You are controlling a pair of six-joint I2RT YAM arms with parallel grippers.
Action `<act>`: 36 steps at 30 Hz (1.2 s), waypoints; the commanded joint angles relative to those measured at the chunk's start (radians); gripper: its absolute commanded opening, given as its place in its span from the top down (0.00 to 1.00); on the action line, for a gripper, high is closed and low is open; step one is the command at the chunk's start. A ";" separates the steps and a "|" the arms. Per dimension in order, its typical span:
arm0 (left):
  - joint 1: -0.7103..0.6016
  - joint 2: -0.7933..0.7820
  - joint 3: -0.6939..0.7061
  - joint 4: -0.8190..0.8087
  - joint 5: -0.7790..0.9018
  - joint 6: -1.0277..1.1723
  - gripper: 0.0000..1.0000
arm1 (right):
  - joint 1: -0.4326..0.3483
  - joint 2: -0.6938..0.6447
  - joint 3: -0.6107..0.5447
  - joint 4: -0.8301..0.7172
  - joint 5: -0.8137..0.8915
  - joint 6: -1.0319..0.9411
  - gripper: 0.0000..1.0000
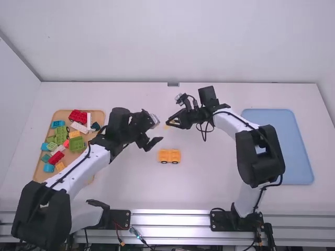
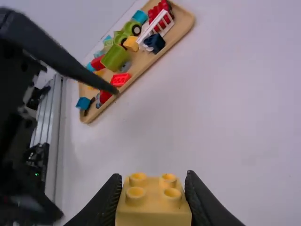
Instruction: Assemble lego blocks to make yellow taxi
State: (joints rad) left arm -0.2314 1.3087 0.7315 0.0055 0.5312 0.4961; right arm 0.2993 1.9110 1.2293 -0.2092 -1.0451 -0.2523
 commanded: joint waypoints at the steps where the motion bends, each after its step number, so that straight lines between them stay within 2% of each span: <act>1: 0.098 -0.005 0.060 -0.042 0.323 0.014 0.01 | -0.012 -0.005 0.027 -0.037 -0.025 -0.166 0.86; 5: 0.181 0.061 0.127 -0.105 0.517 0.047 0.01 | -0.023 -0.008 0.083 -0.201 -0.037 -0.359 0.87; 8: 0.178 0.163 0.185 -0.158 0.627 0.144 0.01 | -0.014 -0.007 0.161 -0.398 -0.056 -0.584 0.94; 14: 0.145 0.324 0.270 -0.264 0.692 0.240 0.01 | 0.007 -0.007 0.237 -0.568 -0.037 -0.814 0.96; 19: 0.108 0.386 0.317 -0.399 0.713 0.415 0.01 | 0.040 -0.007 0.249 -0.592 -0.021 -0.852 0.94; 26: 0.086 0.389 0.324 -0.386 0.676 0.383 0.02 | 0.068 -0.007 0.249 -0.613 0.023 -0.859 0.94; 36: 0.077 0.389 0.324 -0.391 0.647 0.391 0.21 | 0.087 -0.007 0.249 -0.614 0.008 -0.859 0.97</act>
State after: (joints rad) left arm -0.1471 1.6978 1.0370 -0.3817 1.1664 0.8665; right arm 0.3836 1.9110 1.4555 -0.8196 -1.0187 -1.1065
